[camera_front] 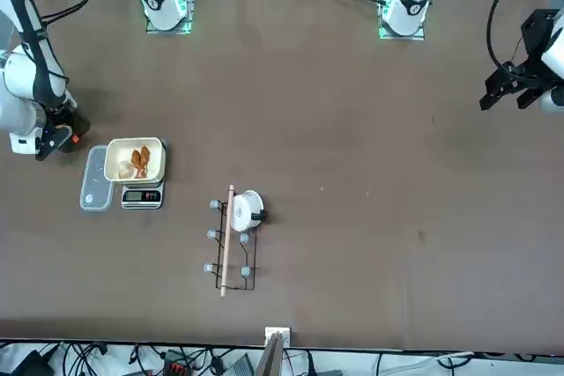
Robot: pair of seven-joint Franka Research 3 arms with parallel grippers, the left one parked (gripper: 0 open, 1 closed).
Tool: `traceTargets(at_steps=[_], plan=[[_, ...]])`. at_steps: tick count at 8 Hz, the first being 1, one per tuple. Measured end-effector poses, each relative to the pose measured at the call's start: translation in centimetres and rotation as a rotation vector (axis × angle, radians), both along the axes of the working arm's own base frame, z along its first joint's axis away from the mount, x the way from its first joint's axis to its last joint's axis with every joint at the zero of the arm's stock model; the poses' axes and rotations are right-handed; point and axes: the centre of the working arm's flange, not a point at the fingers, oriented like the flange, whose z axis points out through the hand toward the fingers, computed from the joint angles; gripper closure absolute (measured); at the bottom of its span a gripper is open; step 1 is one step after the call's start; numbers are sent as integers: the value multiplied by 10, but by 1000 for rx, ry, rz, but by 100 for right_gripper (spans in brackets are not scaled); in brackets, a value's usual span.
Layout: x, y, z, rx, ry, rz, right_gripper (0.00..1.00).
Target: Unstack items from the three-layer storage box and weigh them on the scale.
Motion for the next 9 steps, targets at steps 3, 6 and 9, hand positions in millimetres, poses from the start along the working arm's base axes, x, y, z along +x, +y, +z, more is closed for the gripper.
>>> traceTargets(at_steps=[3, 6, 9], plan=[[6, 4, 19, 1, -13, -59, 56], [35, 39, 64, 124, -43, -188, 56], [67, 76, 116, 272, -11, -312, 56]])
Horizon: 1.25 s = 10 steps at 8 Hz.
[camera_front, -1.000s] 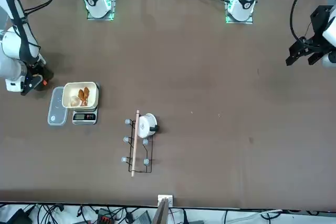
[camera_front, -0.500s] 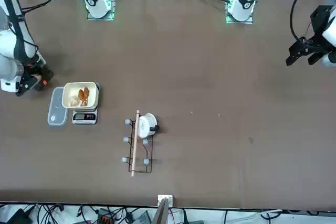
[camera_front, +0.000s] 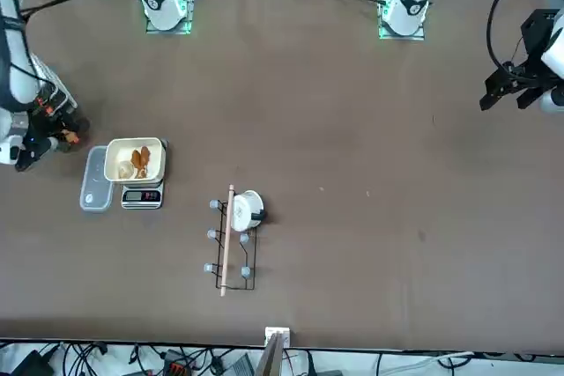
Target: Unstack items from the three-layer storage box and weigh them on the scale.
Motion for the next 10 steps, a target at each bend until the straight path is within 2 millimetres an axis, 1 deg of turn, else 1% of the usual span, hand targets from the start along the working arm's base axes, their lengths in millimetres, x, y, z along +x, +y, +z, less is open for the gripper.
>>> traceTargets(at_steps=[1, 2, 4, 5, 6, 7, 8, 9, 10], plan=[[8, 18, 11, 28, 9, -70, 56], [17, 43, 16, 19, 20, -147, 56], [34, 94, 16, -32, 35, -281, 56], [43, 116, 14, -57, 30, -350, 56], [49, 131, 10, -74, 22, -405, 55], [51, 137, 6, -77, 23, -425, 39], [51, 136, 3, -76, 28, -430, 19], [50, 133, 4, -81, 33, -430, 2], [49, 127, 7, -114, 27, -374, 0]])
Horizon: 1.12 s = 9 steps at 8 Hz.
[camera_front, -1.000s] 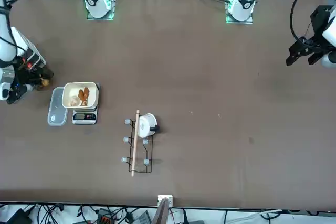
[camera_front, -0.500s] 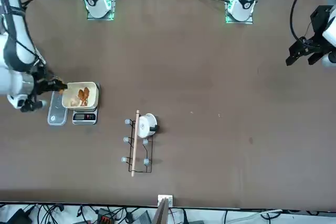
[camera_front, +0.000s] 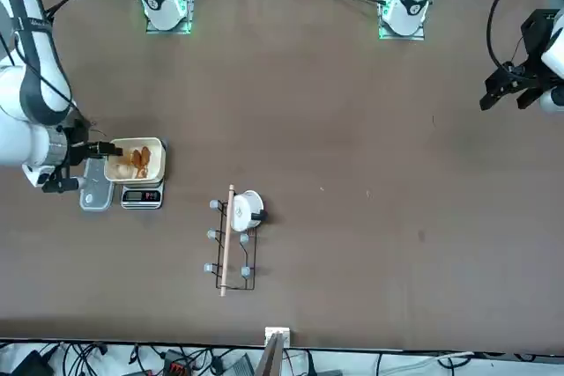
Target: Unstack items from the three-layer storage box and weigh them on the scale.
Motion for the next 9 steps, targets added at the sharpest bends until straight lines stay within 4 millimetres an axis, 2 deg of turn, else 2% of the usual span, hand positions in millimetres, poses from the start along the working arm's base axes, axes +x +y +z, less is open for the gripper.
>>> traceTargets(at_steps=[1, 2, 3, 4, 6, 7, 9], plan=[[-4, -18, 5, -56, 4, 126, 9], [-11, -48, 10, -82, 9, 259, 16], [-19, -79, 10, -74, 16, 367, 36], [-26, -98, 9, -56, 27, 456, 60], [-36, -110, -1, -56, 70, 614, 98], [-41, -107, -12, -58, 78, 652, 98], [-57, -104, -55, -59, 0, 681, 98]])
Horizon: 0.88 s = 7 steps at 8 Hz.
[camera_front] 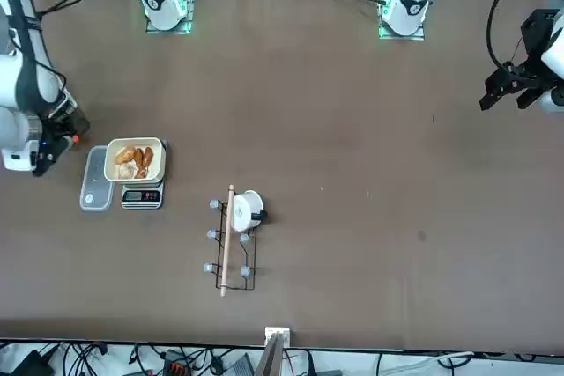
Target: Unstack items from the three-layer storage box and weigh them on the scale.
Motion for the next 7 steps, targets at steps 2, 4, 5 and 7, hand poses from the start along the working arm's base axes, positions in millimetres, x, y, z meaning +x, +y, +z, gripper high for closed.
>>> traceTargets(at_steps=[2, 4, 5, 7], plan=[[-21, -7, -31, 5, -29, 20, 98], [-32, -24, -44, -20, -48, 44, 98], [-40, -33, -54, -10, -62, 34, 98], [-53, -45, -67, 5, -58, 15, 98]])
